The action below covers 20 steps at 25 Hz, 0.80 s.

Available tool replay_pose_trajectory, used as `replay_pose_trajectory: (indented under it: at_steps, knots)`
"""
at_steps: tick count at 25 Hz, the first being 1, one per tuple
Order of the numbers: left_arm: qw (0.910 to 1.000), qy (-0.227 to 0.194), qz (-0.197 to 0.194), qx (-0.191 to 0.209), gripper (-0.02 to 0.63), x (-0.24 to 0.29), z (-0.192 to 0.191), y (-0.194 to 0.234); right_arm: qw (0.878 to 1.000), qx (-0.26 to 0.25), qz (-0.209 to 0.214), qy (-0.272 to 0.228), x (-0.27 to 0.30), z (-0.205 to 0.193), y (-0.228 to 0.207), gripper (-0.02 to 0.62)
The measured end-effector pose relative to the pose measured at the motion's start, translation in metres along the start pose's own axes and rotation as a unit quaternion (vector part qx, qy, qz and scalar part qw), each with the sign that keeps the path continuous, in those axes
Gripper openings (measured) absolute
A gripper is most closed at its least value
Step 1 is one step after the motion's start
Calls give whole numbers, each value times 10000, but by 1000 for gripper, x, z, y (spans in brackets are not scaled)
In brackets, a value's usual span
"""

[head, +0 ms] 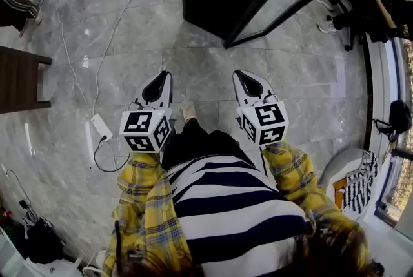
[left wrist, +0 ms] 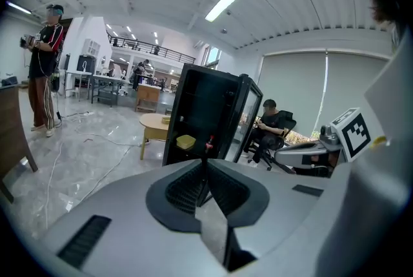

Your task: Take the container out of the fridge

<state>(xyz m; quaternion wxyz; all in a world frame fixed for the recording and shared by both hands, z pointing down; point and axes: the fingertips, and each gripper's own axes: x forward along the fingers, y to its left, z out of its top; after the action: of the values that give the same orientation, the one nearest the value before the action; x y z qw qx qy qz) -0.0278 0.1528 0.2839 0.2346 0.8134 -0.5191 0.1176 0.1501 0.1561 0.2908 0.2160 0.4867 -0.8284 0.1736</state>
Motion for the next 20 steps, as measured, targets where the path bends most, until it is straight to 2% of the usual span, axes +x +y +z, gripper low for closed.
replay_pose_trajectory:
  at_steps: [9,20]
  knots:
    - [9999,89,66,8,37,30,16,49,9999,-81,99,8,69,37,5,29]
    - [9998,151,71,74,37,54,27,78,9998,-194,97,12,122,59,-1,32]
